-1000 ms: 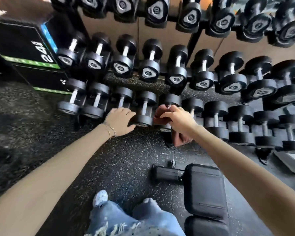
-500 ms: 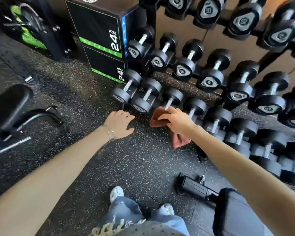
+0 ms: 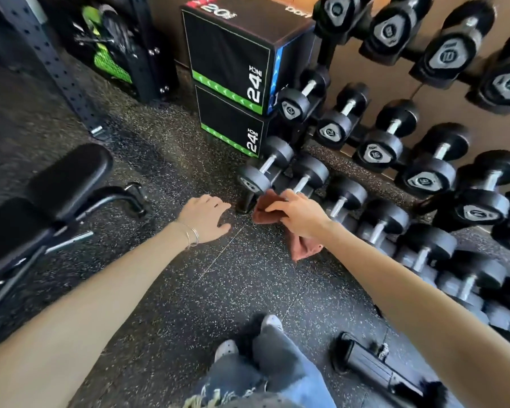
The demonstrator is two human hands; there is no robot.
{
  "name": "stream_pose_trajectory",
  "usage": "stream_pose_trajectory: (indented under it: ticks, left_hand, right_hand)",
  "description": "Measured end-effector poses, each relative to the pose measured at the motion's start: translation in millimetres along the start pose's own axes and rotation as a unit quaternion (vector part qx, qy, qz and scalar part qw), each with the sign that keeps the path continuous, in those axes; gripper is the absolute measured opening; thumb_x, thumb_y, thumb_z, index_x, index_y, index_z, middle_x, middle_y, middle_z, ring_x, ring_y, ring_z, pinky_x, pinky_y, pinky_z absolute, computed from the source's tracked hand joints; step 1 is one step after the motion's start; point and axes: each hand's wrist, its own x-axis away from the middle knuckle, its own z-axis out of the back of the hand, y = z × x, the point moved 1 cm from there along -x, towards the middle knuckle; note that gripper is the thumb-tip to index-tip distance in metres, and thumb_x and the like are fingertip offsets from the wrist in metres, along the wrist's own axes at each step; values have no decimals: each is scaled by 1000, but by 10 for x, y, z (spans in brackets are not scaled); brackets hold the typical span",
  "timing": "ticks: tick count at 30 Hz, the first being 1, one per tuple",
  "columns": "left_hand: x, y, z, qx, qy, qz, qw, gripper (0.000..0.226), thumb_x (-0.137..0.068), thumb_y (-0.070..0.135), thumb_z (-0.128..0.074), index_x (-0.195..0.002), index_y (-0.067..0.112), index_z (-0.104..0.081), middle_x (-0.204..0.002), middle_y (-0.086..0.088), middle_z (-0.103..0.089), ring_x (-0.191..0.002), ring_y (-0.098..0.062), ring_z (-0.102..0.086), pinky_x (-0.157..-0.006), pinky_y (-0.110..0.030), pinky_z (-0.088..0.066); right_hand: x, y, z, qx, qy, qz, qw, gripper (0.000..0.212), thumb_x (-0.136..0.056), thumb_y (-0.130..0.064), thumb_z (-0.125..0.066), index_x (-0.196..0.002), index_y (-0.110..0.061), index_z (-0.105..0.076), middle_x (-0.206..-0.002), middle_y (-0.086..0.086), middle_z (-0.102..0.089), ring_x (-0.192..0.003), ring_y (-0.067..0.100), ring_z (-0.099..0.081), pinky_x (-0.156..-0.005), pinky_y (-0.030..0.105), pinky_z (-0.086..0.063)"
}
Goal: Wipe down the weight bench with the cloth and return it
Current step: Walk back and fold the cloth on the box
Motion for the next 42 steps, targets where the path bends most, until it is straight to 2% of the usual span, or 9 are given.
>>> stream_pose_trajectory:
  ticks: [6, 10, 17, 24, 35, 42]
  left_hand:
    - [-305, -441, -39, 22, -15, 31, 999, 59, -93, 51, -39, -144, 23, -32, -145, 0, -40, -133, -22, -35, -107, -41, -34]
    - [-718, -772, 109, 18, 2, 52, 998, 59, -92, 52, -38, -143, 23, -32, -145, -1, -41, -132, -23, -36, -105, -41, -34]
    - [-1496, -1352, 434, 21, 15, 92, 995, 59, -92, 51, -39, -143, 22, -32, -144, -2, -41, -131, -23, -37, -106, -42, -35]
    - [-2035, -1885, 579, 39, 27, 118, 992, 59, -92, 51, -40, -143, 22, -33, -143, -2, -43, -131, -23, -39, -104, -42, -37]
    - [-2760, -3382, 505, 43, 9, 111, 993, 59, -91, 52, -39, -143, 24, -33, -144, -2, -41, -131, -22, -37, -106, -42, -35]
    - [-3397, -4375, 706, 14, 11, 59, 998, 60, -90, 54, -40, -143, 25, -33, -144, -2, -42, -132, -23, -38, -104, -41, -37]
  right_hand:
    - [-710, 26, 115, -1, -14, 30, 999, 45, -90, -12, -49, -126, -39, -50, -122, 0, -45, -108, 23, -45, -83, 40, -48]
    - [-1294, 154, 288, 11, -17, 47, 999, 45, -90, -14, -48, -127, -39, -49, -123, -1, -45, -110, 24, -45, -82, 38, -47]
    - [-2347, 425, 721, 10, -14, 80, 997, 45, -90, -14, -49, -128, -37, -51, -125, 2, -45, -114, 25, -43, -90, 41, -46]
    - [-3209, 494, 982, 30, -9, 108, 994, 42, -91, -15, -49, -126, -39, -51, -124, 1, -45, -115, 25, -44, -88, 39, -46]
    - [-4670, 138, 1154, 7, -16, 79, 997, 42, -91, -15, -50, -125, -39, -51, -125, 1, -44, -112, 27, -45, -90, 44, -47]
    - [-5587, -135, 1439, -18, 4, 24, 1000, 44, -90, -14, -50, -126, -40, -51, -122, 1, -45, -109, 25, -47, -86, 41, -47]
